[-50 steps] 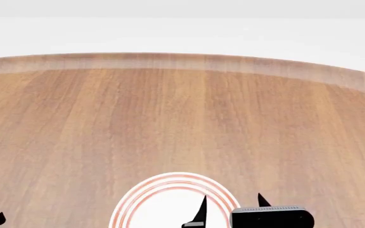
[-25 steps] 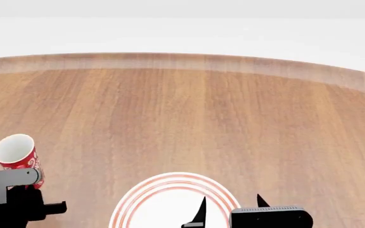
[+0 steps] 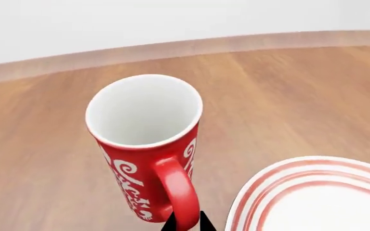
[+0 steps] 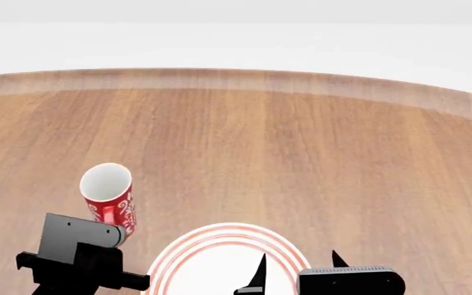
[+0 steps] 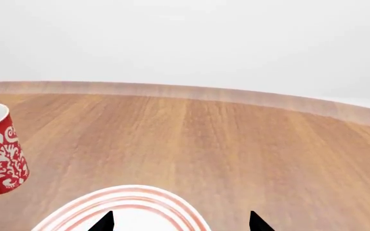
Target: Pick up the red mug and put it on the plate
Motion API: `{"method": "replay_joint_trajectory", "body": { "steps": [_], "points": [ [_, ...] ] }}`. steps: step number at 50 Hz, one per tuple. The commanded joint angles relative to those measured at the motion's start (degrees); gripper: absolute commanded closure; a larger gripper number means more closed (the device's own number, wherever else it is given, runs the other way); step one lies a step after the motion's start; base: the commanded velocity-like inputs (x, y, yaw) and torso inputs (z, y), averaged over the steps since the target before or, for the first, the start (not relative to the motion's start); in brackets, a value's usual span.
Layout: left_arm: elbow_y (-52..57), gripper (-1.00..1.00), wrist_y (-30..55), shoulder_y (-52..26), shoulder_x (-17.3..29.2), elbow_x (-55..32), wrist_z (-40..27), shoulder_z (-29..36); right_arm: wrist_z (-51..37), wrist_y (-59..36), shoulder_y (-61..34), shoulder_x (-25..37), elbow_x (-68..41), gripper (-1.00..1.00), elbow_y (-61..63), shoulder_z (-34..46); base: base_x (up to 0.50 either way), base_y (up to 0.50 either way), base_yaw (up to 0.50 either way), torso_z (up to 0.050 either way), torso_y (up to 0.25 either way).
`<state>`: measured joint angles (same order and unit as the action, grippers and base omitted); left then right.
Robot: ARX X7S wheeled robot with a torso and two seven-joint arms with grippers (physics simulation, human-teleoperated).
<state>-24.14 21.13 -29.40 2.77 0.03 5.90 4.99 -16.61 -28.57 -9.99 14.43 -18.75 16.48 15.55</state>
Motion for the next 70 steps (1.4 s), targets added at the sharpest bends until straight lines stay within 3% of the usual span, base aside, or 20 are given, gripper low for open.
{"method": "replay_joint_trajectory", "body": {
  "steps": [1,14,33,70],
  "points": [
    [5.7,1.00,2.7,1.9,-1.6,-1.3,2.8,5.3,1.3,0.6,0.0,-1.0,0.3,-1.00,-0.7,-1.6,0.00,0.00,0.00,0.000,0.000],
    [11.9,1.00,5.1,4.6,-1.1,-2.7,4.1,13.9,1.2,0.8,-0.2,-0.9,0.0,-1.00,-1.2,-1.4,0.00,0.00,0.00,0.000,0.001],
    [12.3,1.00,5.1,4.6,-0.2,-8.1,7.4,18.2,0.8,0.9,0.0,-0.5,-0.4,-1.00,-0.8,-1.1,0.00,0.00,0.00,0.000,0.000],
    [-4.8,1.00,0.1,-1.9,-0.8,-13.8,9.9,23.5,0.3,1.7,0.0,-0.1,-1.3,-1.00,-1.3,-0.6,0.00,0.00,0.00,0.000,0.000]
  ]
}}
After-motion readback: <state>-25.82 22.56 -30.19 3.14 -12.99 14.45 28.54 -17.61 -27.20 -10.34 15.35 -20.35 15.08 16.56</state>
